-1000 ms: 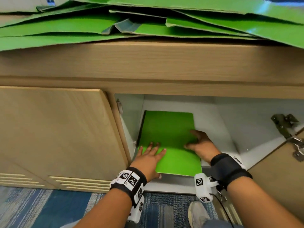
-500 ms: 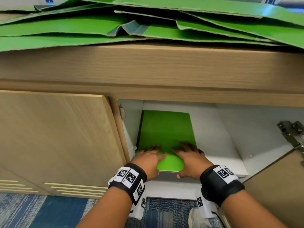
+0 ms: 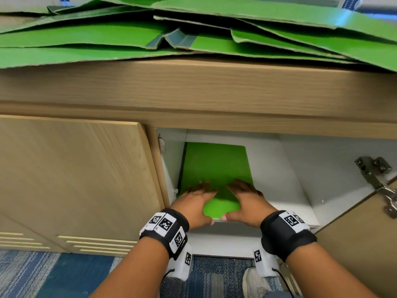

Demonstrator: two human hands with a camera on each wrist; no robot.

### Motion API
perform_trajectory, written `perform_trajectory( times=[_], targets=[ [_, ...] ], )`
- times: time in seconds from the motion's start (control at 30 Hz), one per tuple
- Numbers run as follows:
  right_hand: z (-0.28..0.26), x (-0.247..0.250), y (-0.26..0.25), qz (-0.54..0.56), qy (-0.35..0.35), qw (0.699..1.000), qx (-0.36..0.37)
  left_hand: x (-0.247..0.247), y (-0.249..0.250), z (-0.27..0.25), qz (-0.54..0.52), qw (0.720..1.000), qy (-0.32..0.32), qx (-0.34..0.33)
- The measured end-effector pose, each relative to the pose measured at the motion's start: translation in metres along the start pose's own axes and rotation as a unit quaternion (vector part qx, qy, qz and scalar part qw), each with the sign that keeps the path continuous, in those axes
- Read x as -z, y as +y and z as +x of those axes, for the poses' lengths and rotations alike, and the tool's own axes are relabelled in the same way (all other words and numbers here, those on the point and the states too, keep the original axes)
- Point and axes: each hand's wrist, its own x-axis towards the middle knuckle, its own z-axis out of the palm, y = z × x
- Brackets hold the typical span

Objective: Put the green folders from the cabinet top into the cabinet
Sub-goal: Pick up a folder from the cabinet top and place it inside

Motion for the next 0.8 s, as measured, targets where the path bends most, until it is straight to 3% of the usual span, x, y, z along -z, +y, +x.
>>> perform_trajectory(
  times=[0.17, 0.3, 0.5, 0.7, 0.8],
  targets=[
    [-0.024, 0.041, -0.023, 0.077, 0.063, 0.994, 0.038, 0.037, 0.015, -0.021, -0.034, 0.998, 0.060, -0.010],
    [-0.060, 0.092, -0.053, 0.063, 0.096, 0.991, 0.069, 0.081, 0.028, -0.049, -0.035, 0.996, 0.078, 0.003],
    [-0.129, 0.168, -0.103, 0.027, 0.142, 0.983, 0.118, 0.161, 0.064, -0.102, 0.022, 0.986, 0.161, -0.022],
    [-0.183, 0.213, -0.140, -0.007, 0.160, 0.970, 0.181, 0.217, 0.087, -0.145, 0.048, 0.980, 0.185, -0.059],
    [-0.204, 0.237, -0.154, -0.002, 0.199, 0.955, 0.219, 0.245, 0.097, -0.164, 0.050, 0.964, 0.252, -0.074]
  ],
)
